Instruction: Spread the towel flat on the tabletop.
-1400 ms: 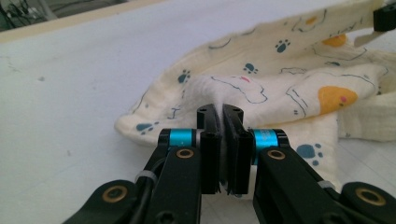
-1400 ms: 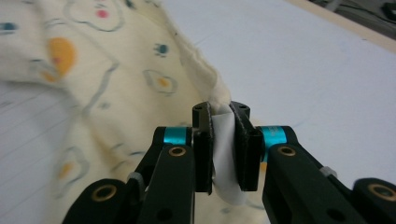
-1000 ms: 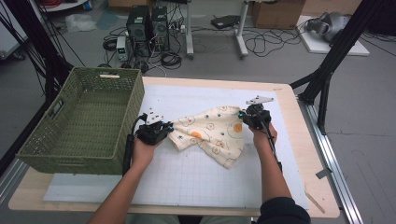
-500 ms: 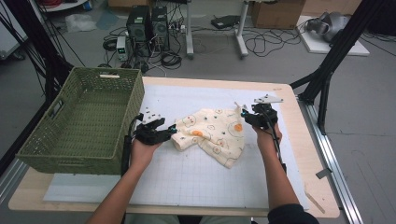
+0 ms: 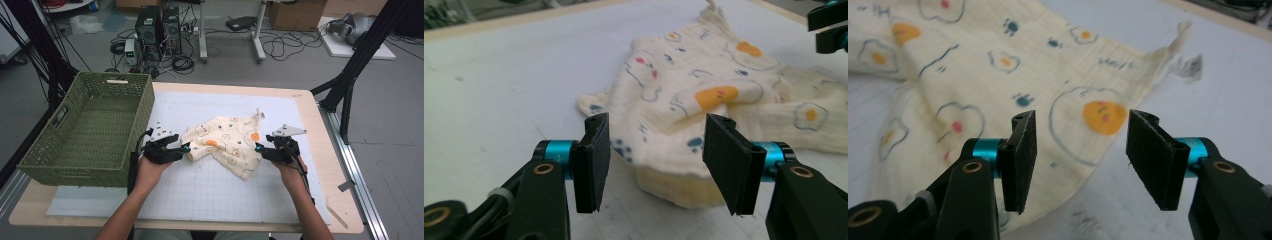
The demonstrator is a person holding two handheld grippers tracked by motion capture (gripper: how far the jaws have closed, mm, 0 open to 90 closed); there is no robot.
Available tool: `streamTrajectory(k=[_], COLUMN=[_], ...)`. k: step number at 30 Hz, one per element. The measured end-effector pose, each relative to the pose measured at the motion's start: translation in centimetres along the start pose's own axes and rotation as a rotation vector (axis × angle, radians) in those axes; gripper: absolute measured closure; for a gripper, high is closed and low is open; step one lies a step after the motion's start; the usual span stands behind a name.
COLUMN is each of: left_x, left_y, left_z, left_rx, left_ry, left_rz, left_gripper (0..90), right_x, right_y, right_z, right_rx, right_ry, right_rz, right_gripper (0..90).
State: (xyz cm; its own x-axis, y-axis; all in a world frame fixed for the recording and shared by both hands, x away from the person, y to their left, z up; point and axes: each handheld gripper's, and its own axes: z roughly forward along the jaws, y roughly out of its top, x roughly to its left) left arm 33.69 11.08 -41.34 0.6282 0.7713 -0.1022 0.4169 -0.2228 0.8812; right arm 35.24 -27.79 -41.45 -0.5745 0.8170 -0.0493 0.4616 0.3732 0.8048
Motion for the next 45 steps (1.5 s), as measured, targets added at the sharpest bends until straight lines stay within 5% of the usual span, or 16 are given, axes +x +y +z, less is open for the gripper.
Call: streamTrajectory(k=[3,6,11,14,17,19,24,31,37,39,40,42,43,45], left_x=[-0.5,-1.2,-1.9,-2.8,-3.0,-2.6,-1.2,0.6,0.4,0.2,0.1,0.2,0.3,0.6], left_y=[-0.2,-0.3,-0.9,-1.6,-1.8,-1.7,-1.2,-0.1,0.5,0.6,0.5,0.1,0.0,-0.2], left_z=[0.6,1.1,2.2,3.6,4.0,3.8,2.1,-0.9,-1.7,-1.4,-0.6,0.6,1.2,1.5], left_rx=[0.031,0.06,0.087,0.152,0.171,0.148,0.071,-0.037,-0.054,-0.039,0.006,0.063,0.102,0.108], left_ry=[-0.091,-0.109,-0.097,-0.049,-0.011,-0.007,-0.07,-0.155,-0.222,-0.209,-0.139,-0.062,-0.005,0.027], left_rz=[0.005,0.045,0.066,0.139,0.198,0.188,0.093,0.014,0.024,0.028,0.043,0.047,0.039,-0.019], left_gripper=[45.0,44.0,43.0,46.7,65.1,80.3,83.4,83.5,83.1,81.6,80.0,73.0,68.0,51.4], right_x=[0.8,1.3,1.7,2.0,2.6,2.9,2.6,2.5,1.9,1.5,1.3,1.0,1.0,1.0], right_y=[-1.0,-1.8,-1.8,-1.9,-2.0,-2.2,-2.3,-2.2,-1.8,-1.6,-1.6,-1.7,-1.7,-1.8], right_z=[0.2,0.5,0.7,1.0,1.5,2.0,1.6,0.5,-1.4,-1.7,-1.7,-1.4,-1.2,-1.0], right_rx=[0.005,0.027,0.023,0.046,0.083,0.122,0.13,0.172,0.155,0.15,0.143,0.154,0.163,0.179], right_ry=[0.026,0.047,0.079,0.131,0.145,0.148,0.178,0.17,0.158,0.143,0.137,0.12,0.11,0.085], right_rz=[-0.002,0.001,0.003,0.014,-0.02,-0.042,-0.061,-0.126,-0.153,-0.141,-0.127,-0.107,-0.11,-0.1], right_gripper=[45.7,45.7,47.1,51.3,54.1,56.7,87.7,88.5,88.7,88.7,88.6,88.1,86.9,81.4])
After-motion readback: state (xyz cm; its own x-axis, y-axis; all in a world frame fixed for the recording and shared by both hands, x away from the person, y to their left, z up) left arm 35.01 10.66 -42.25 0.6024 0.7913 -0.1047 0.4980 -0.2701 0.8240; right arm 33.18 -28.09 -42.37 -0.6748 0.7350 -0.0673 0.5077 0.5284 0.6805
